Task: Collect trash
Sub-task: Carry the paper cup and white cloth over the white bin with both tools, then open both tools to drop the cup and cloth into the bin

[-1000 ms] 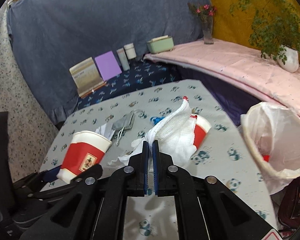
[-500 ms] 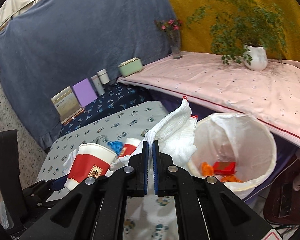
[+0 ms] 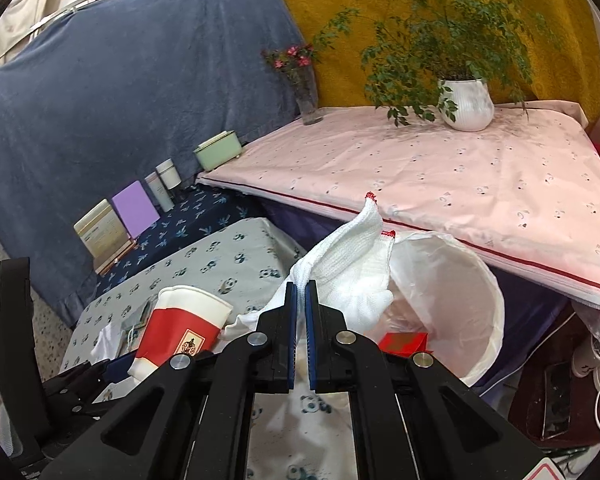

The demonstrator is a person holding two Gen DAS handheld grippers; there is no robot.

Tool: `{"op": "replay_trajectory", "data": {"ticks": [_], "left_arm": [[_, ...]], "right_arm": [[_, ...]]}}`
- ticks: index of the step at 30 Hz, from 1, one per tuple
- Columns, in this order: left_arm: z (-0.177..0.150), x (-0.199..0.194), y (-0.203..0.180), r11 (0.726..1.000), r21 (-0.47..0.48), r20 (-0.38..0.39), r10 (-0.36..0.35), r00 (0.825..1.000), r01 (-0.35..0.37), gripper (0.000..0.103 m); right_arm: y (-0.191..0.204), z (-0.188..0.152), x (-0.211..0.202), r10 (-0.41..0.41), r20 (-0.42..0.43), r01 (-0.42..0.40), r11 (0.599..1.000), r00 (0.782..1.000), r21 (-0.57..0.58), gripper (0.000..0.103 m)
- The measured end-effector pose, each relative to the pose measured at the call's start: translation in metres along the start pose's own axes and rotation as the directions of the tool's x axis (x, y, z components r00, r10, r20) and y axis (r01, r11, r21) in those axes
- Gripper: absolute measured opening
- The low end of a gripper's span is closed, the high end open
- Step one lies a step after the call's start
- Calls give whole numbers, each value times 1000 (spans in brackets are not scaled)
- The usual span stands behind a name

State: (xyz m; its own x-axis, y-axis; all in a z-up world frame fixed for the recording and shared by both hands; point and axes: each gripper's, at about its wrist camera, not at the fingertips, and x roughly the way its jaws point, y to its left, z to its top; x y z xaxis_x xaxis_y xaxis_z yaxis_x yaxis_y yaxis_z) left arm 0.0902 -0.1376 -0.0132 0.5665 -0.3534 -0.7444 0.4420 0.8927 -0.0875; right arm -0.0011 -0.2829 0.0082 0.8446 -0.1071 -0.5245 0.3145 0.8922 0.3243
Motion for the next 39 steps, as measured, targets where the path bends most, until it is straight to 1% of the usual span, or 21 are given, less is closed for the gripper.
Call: {"op": "replay_trajectory", "data": {"ticks": [11, 18, 21, 23, 24, 26, 27, 29, 31, 39], "left_arm": [[18, 35, -36, 997, 50, -24, -52, 998, 53, 72], [23, 59, -55, 994, 63, -60, -91, 994, 95, 73], [24, 64, -61, 992, 67, -62, -103, 993, 107, 73], [24, 66, -64, 991, 66, -63, -109, 992, 113, 73], [24, 67, -64, 991, 66, -64, -110, 992, 114, 74], [24, 67, -64, 992, 61, -64, -105, 992, 109, 79], [25, 68, -64, 992, 58, -63, -104, 993, 108, 80], [25, 66, -62, 993, 56, -58, -103, 993, 106, 82], [25, 65, -62, 993, 56, -54, -100, 994, 103, 82], [23, 55, -47, 996, 32, -39, -85, 996, 86, 82]], "right_arm": [[-53, 11, 22, -82, -10, 83, 995, 997, 55, 4], [-67, 10, 32, -116, -26, 118, 991, 993, 63, 4], [-72, 9, 36, -129, -35, 131, 989, 991, 68, 7], [-75, 9, 37, -135, -36, 137, 988, 990, 73, 10], [-74, 9, 37, -137, -33, 139, 988, 990, 73, 10], [-73, 10, 38, -141, -32, 143, 987, 989, 71, 10], [-73, 10, 37, -141, -31, 143, 987, 990, 71, 11], [-73, 11, 36, -145, -25, 146, 987, 989, 73, 20], [-72, 11, 35, -145, -21, 146, 986, 989, 76, 24], [-62, 10, 32, -134, -23, 136, 988, 991, 69, 26]]}}
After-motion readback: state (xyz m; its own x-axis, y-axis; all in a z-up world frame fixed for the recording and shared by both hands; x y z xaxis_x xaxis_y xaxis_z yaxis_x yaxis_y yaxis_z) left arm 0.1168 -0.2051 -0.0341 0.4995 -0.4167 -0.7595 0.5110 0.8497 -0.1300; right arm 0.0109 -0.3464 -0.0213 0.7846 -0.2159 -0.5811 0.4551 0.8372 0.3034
